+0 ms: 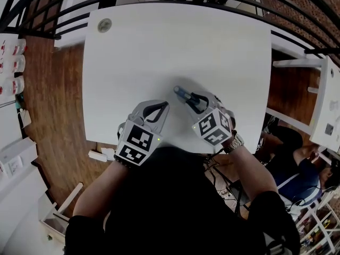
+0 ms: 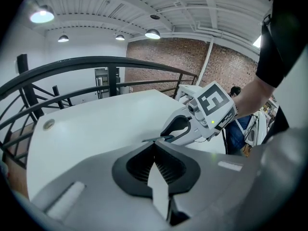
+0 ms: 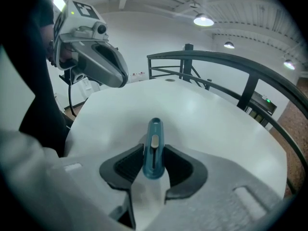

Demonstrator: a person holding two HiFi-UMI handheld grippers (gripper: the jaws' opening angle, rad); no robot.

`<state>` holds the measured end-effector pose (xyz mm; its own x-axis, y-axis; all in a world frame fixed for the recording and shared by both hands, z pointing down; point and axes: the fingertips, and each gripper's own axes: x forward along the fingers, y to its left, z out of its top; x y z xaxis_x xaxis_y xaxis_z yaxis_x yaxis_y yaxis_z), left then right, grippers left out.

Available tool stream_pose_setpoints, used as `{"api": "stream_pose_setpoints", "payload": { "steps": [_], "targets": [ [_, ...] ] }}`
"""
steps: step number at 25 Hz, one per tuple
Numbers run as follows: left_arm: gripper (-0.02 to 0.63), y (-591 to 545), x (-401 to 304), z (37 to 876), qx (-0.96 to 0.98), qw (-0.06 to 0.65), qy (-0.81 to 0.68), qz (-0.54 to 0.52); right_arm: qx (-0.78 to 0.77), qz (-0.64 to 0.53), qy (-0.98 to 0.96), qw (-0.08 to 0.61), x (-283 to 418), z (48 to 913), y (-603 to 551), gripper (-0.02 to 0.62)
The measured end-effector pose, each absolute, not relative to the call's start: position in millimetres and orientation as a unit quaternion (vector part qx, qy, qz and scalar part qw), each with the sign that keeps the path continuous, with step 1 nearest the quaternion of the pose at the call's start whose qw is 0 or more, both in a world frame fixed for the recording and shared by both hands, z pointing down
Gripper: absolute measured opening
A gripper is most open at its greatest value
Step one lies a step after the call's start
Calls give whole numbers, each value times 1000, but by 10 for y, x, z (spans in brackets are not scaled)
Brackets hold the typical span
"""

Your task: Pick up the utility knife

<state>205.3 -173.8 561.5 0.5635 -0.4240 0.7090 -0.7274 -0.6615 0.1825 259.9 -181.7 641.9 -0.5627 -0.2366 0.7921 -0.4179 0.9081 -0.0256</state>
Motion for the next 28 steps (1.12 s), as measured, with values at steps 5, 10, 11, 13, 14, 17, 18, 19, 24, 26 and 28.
{"api": "stream_pose_setpoints", "payload": {
  "steps": [5,10,11,13,14,17,18,19,24,26,28],
  "targets": [
    [17,-1704,1921,5515,855,228,-346,312,203,112,-881,413,2433,6236,-1781,127],
    [17,-1626,1737,5381,859,220,-353,299,216,107,-885,399,2178,5991,-1707,128],
    [17,-1605,1690,5356,860,219,-355,296,219,106,-885,396,2115,5941,-1686,129],
    [17,-1561,1591,5313,861,216,-357,290,225,105,-887,390,1986,5850,-1637,129],
    [17,-1535,1543,5296,862,215,-358,287,228,105,-887,386,1925,5810,-1609,129],
    [17,-1459,1379,5244,864,213,-361,279,240,108,-888,376,1735,5710,-1514,129],
    [17,-1437,1312,5225,864,212,-363,276,245,109,-888,373,1666,5679,-1483,129],
    [17,-1415,1245,5205,865,212,-365,272,249,111,-888,370,1599,5646,-1451,129],
    [17,-1294,965,5102,866,207,-375,258,271,112,-886,359,1361,5457,-1299,129],
    [17,-1246,831,5065,866,205,-379,252,279,108,-887,352,1248,5379,-1255,129],
    [17,-1201,701,5032,866,204,-383,248,287,104,-888,345,1142,5298,-1221,129]
  ]
}}
